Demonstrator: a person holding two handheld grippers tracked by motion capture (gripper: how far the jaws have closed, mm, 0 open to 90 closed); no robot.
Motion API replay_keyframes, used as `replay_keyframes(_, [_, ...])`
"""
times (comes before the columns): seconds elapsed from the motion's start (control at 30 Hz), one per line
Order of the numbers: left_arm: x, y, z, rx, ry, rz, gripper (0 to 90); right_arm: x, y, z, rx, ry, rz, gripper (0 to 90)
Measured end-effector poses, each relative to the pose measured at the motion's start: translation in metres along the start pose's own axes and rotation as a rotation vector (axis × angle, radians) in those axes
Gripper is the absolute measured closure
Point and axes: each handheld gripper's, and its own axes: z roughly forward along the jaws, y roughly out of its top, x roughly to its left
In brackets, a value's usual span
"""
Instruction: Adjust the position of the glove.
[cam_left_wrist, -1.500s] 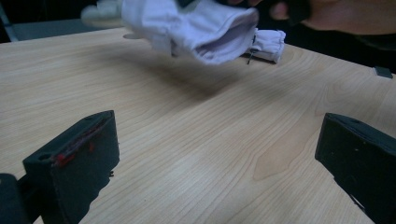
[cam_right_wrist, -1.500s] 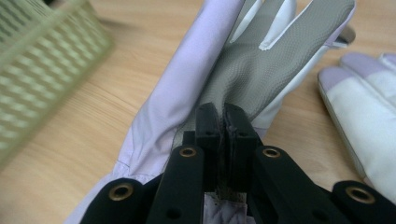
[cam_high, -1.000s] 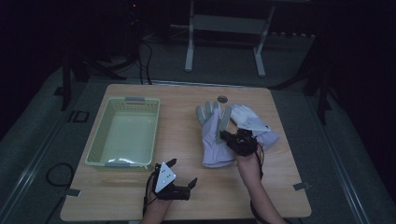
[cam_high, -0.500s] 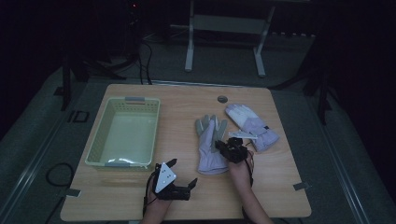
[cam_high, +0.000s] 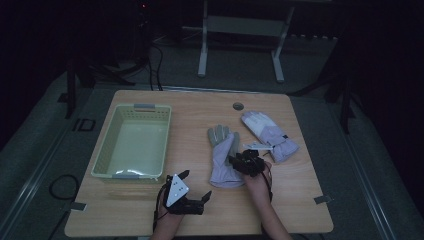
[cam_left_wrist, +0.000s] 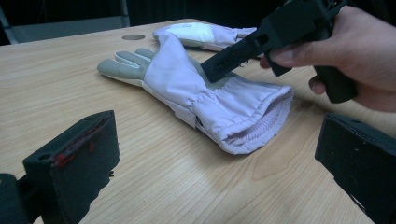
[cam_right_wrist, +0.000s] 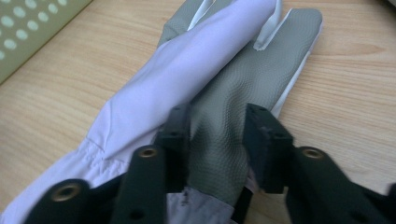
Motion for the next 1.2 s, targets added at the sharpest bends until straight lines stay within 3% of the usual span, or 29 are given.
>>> replay_keyframes(0.17, [0.0, 0.0, 0.0, 0.0, 0.001, 0.0, 0.0, -0.014, 0.009, -0.015, -0.03, 0.003, -0.02, 51.3])
replay_keyframes(0.23, [0.0, 0.0, 0.0, 0.0, 0.001, -0.001, 0.0, -0.02, 0.014, -0.023, -0.036, -0.01, -0.051, 48.9])
replay_keyframes(0.33, [0.0, 0.0, 0.0, 0.0, 0.001, -0.001, 0.0, -0.033, 0.022, -0.036, -0.058, -0.024, -0.082, 50.7])
replay_keyframes(0.5, [0.0, 0.0, 0.0, 0.002, 0.002, -0.001, 0.0, -0.059, 0.03, -0.054, -0.074, -0.03, -0.094, 51.9])
replay_keyframes(0.57, [0.0, 0.0, 0.0, 0.002, 0.002, 0.0, 0.0, -0.069, 0.032, -0.059, -0.067, -0.012, -0.103, 53.5])
replay_keyframes(0.67, [0.0, 0.0, 0.0, 0.002, 0.002, -0.001, 0.0, -0.078, 0.033, -0.063, -0.053, -0.027, -0.131, 53.4])
replay_keyframes(0.7, [0.0, 0.0, 0.0, 0.002, 0.002, -0.003, 0.0, -0.087, 0.033, -0.066, -0.056, -0.008, -0.127, 52.9])
replay_keyframes(0.9, [0.0, 0.0, 0.0, 0.0, 0.004, -0.006, 0.0, -0.109, 0.036, -0.072, -0.028, -0.051, -0.173, 52.5])
replay_keyframes(1.2, [-0.001, 0.0, 0.0, 0.0, 0.008, -0.002, 0.0, -0.137, 0.051, -0.078, -0.025, -0.07, -0.155, 53.0])
